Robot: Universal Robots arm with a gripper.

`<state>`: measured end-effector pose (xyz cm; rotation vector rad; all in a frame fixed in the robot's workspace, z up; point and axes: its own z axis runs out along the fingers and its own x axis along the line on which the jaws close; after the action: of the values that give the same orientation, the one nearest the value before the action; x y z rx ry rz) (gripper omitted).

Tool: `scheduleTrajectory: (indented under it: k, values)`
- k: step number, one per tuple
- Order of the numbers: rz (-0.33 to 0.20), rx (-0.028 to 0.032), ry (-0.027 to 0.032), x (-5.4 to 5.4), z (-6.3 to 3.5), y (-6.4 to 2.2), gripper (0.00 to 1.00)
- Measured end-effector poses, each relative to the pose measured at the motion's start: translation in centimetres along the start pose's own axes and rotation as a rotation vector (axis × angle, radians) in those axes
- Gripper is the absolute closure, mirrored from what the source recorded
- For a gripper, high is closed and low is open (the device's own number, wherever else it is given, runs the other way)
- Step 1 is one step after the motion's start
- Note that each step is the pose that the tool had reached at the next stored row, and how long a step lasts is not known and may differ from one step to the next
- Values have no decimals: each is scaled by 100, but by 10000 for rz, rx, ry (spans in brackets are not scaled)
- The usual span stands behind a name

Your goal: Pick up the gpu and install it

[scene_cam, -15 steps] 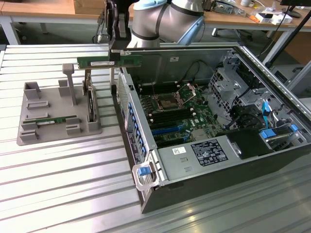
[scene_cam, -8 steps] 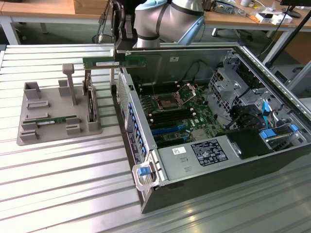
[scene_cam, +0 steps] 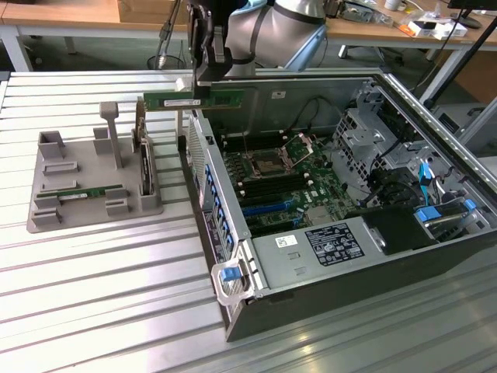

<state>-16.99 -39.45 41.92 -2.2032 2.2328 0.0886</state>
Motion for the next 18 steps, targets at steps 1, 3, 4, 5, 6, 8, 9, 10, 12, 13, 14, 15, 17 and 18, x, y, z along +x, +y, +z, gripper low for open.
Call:
scheduleTrajectory:
  k: [1,3,4,5,6,8,9,10,12,13,14,15,17,18]
  values:
    - [0,0,0,0,1,-20,88]
    - [1,0,0,0,3,-42,88]
    - [1,0,0,-1,4,-55,88]
    - [0,1,1,-1,6,-76,88]
    - [1,0,1,-1,7,-96,88]
    - [0,1,1,-1,9,-127,88]
    - [0,0,1,-1,10,-136,88]
    - [0,1,1,-1,11,-150,88]
    - [0,0,2,-2,13,-168,88]
    - [0,0,2,-2,14,-183,88]
    - [1,0,2,-2,16,-199,88]
    - [0,0,3,-2,18,-224,88]
    - [1,0,4,-2,20,-248,88]
    - [1,0,4,-2,22,-264,88]
